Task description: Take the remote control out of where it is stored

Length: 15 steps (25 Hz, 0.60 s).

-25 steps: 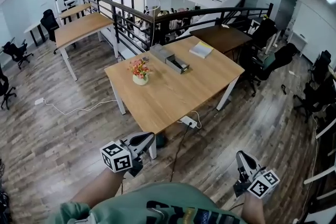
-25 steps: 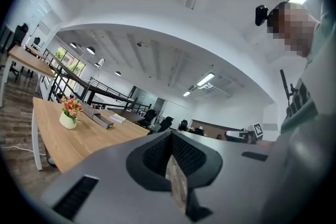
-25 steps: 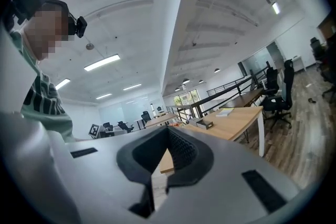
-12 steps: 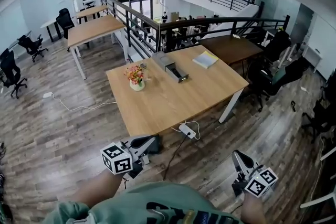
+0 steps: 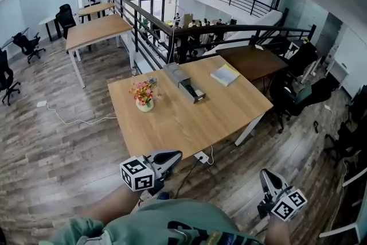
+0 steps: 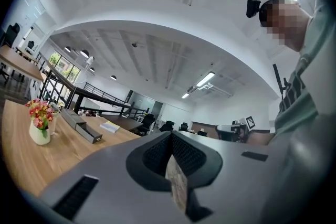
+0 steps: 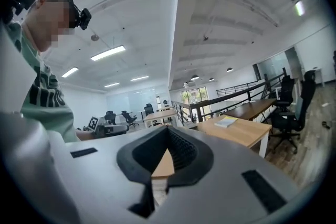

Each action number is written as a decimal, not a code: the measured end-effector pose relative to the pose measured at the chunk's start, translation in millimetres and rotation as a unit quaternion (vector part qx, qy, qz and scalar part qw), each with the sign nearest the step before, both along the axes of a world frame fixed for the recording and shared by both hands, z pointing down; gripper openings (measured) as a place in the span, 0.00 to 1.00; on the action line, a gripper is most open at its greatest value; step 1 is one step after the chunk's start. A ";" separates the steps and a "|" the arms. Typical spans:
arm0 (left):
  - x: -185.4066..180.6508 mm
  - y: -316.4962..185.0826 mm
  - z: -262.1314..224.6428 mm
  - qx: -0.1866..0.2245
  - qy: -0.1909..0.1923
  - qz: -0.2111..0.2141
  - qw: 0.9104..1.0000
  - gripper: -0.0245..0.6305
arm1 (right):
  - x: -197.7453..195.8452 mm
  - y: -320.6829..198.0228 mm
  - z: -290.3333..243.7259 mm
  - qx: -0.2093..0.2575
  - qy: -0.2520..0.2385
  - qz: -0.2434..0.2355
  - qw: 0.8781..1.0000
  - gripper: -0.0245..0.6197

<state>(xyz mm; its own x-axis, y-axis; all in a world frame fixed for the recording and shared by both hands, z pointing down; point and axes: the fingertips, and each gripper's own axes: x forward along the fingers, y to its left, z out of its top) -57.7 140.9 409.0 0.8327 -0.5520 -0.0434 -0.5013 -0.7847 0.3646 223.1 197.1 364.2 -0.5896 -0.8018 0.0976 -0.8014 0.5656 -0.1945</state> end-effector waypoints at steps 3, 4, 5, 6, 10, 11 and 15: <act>-11.3 -52.1 -0.2 0.004 0.006 0.019 1.000 0.04 | -14.0 -42.8 -7.2 0.005 -0.002 0.014 1.000 0.04; -15.2 -67.6 -0.8 0.006 0.008 0.024 1.000 0.04 | -18.4 -57.1 -8.9 0.006 -0.001 0.018 1.000 0.04; -19.2 -82.0 -0.7 0.006 0.009 0.030 0.999 0.04 | -22.5 -71.1 -10.2 0.006 -0.002 0.023 1.000 0.04; -23.2 -95.2 0.6 0.003 0.010 0.035 0.999 0.04 | -26.8 -84.4 -11.0 0.005 -0.005 0.027 1.000 0.04; -34.9 -140.5 14.0 -0.007 0.006 0.049 0.999 0.04 | -45.7 -133.3 -3.3 -0.009 -0.015 0.029 0.999 0.04; -36.7 -150.6 18.5 -0.008 0.003 0.050 0.999 0.04 | -50.7 -143.9 1.8 -0.015 -0.014 0.026 0.999 0.04; -36.5 -184.4 33.5 -0.024 0.003 0.039 0.999 0.04 | -57.8 -180.4 18.6 -0.038 -0.011 0.009 0.999 0.04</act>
<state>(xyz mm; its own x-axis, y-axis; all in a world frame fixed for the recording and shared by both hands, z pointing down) -94.2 -43.5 442.5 0.8727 -0.4877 -0.0241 -0.4372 -0.8025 0.4060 165.3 16.7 382.8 -0.5782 -0.8028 0.1457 -0.8061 0.5343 -0.2544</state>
